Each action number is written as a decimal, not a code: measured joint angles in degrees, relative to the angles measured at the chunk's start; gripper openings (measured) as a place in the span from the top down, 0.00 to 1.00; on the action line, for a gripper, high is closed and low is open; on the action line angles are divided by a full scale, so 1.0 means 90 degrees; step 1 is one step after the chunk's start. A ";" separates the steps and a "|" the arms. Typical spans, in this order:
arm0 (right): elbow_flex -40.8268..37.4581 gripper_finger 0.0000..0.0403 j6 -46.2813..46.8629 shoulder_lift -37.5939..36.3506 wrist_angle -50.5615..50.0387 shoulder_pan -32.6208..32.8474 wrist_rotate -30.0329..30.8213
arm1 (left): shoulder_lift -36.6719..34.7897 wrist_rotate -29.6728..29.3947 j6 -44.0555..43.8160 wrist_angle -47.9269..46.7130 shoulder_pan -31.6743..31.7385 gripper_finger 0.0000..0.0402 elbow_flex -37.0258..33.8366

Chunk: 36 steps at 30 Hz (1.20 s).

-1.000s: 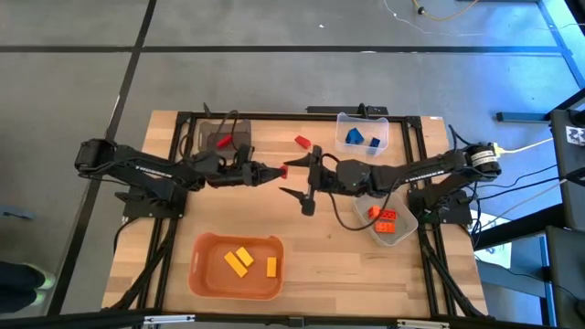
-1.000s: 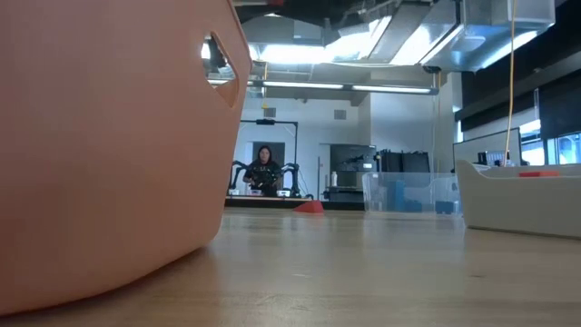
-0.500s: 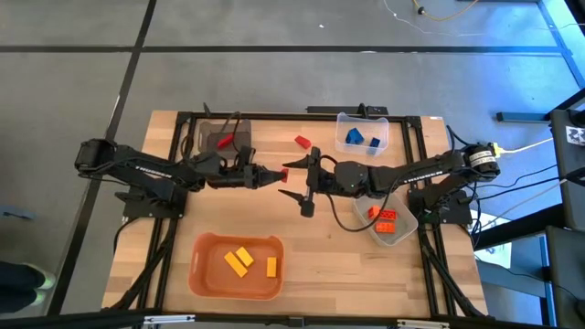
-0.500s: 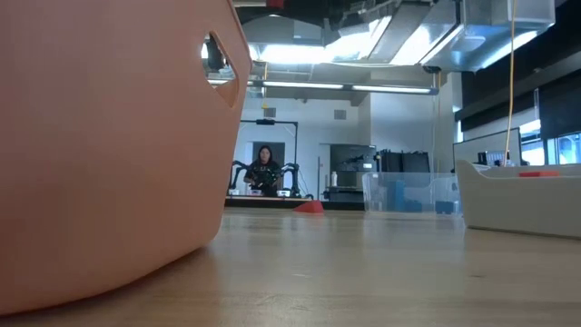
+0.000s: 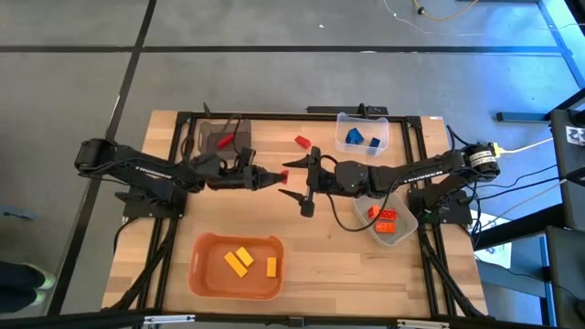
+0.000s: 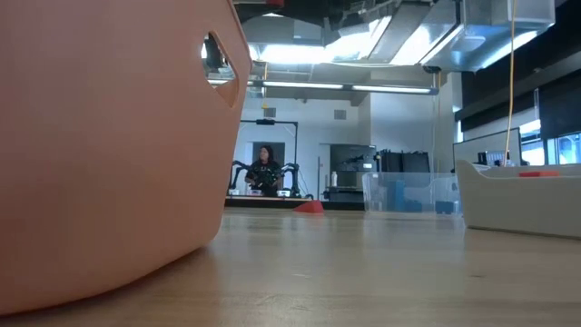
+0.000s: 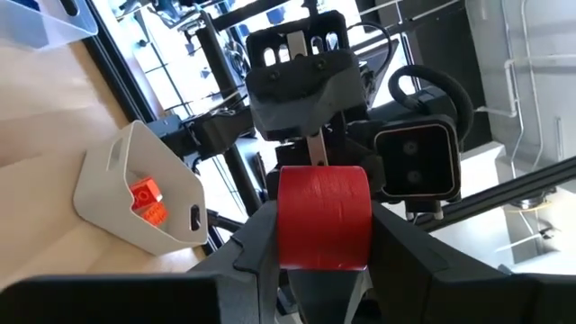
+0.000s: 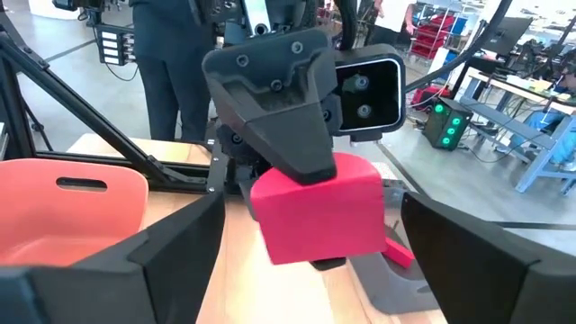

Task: Sort & place blocks by color
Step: Put the bottom red block into the black transparent bin

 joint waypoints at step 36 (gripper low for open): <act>0.0000 0.58 -0.0125 -0.0005 -0.0031 0.0022 0.0024 | 0.0375 -0.0037 -0.0192 0.0426 0.0038 0.68 0.0002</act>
